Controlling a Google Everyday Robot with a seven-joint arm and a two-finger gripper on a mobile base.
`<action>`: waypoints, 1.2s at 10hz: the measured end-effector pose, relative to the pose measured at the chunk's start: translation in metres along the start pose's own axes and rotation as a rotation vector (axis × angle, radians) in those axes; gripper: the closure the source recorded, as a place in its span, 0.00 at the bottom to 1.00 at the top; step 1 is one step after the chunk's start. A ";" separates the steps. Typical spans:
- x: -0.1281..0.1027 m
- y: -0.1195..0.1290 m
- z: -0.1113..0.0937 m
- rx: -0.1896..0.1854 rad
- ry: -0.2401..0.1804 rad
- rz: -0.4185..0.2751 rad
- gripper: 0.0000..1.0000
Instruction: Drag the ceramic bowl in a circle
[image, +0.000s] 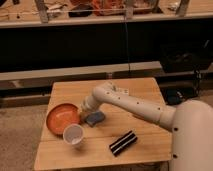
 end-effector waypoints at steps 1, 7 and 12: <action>-0.007 0.006 -0.009 -0.010 0.004 0.004 0.98; -0.037 0.082 -0.073 -0.064 0.098 0.161 0.98; -0.051 0.147 -0.123 -0.077 0.267 0.368 0.98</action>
